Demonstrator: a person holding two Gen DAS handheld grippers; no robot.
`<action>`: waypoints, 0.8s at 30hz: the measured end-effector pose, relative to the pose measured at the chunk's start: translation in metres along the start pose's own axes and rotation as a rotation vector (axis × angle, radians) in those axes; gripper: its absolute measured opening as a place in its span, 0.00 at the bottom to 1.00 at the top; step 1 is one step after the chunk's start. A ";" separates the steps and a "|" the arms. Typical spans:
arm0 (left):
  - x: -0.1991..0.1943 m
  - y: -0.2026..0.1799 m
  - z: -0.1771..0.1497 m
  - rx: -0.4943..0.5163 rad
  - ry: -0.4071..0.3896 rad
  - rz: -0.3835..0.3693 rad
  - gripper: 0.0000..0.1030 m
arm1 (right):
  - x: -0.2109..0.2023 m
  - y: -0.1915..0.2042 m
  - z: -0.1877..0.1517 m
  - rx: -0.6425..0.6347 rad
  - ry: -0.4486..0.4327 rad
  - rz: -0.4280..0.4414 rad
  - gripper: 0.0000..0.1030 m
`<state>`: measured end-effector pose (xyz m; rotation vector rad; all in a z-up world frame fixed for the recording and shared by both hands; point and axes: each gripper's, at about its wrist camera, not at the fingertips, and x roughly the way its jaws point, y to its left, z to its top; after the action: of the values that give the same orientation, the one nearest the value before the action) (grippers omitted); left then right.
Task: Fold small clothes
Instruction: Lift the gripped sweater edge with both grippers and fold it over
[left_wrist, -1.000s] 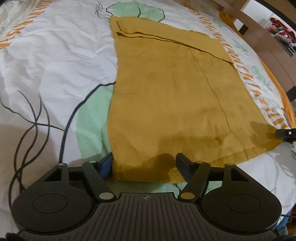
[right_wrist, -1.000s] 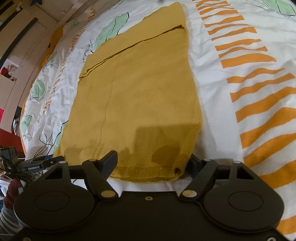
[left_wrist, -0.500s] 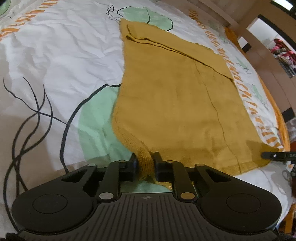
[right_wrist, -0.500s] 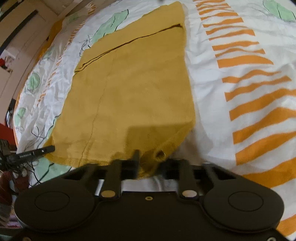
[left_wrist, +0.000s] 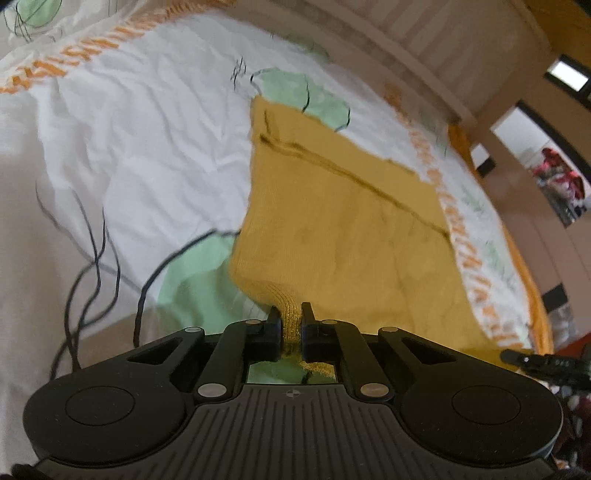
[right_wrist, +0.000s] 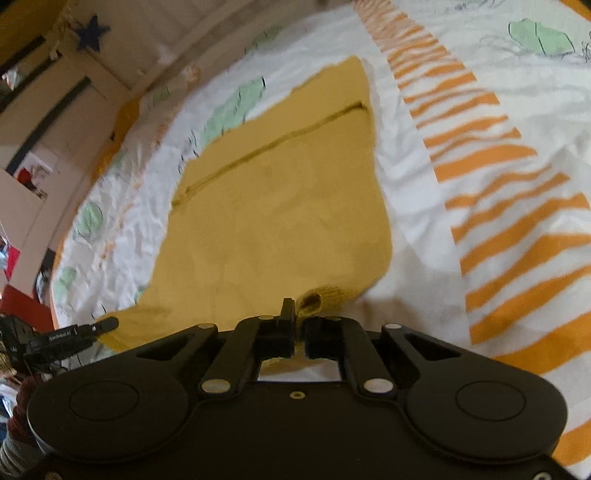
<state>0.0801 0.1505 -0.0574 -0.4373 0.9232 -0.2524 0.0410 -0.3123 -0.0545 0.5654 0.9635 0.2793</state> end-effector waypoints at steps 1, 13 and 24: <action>-0.001 -0.002 0.003 0.004 -0.011 0.001 0.08 | -0.001 0.001 0.002 0.001 -0.015 0.007 0.11; 0.007 -0.021 0.077 0.026 -0.169 -0.031 0.08 | 0.009 0.018 0.061 -0.014 -0.193 0.075 0.11; 0.054 -0.017 0.158 -0.042 -0.251 -0.042 0.08 | 0.061 0.006 0.146 0.030 -0.304 0.091 0.11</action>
<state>0.2395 0.1540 -0.0048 -0.5155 0.6750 -0.2113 0.1962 -0.3270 -0.0291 0.6588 0.6501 0.2515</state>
